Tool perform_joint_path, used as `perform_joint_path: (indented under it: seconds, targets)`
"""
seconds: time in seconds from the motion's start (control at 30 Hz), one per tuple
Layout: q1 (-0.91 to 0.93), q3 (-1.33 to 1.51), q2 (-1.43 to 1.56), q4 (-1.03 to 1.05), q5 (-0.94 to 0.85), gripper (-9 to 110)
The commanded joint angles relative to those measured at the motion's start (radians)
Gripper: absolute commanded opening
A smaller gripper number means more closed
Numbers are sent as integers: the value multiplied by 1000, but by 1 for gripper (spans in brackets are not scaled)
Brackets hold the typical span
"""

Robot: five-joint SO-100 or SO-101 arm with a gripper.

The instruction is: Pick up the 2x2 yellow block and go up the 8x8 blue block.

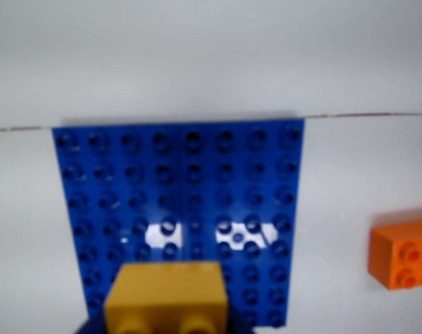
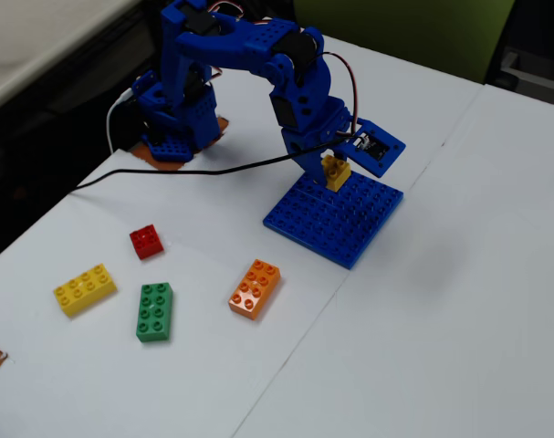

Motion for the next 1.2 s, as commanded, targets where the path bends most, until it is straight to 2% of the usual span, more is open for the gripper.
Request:
perform_joint_path:
  seconds: [0.0, 1.17]
  targets:
    - [11, -54, 34, -9, -8, 4]
    - [17, -66, 35, 8, -12, 5]
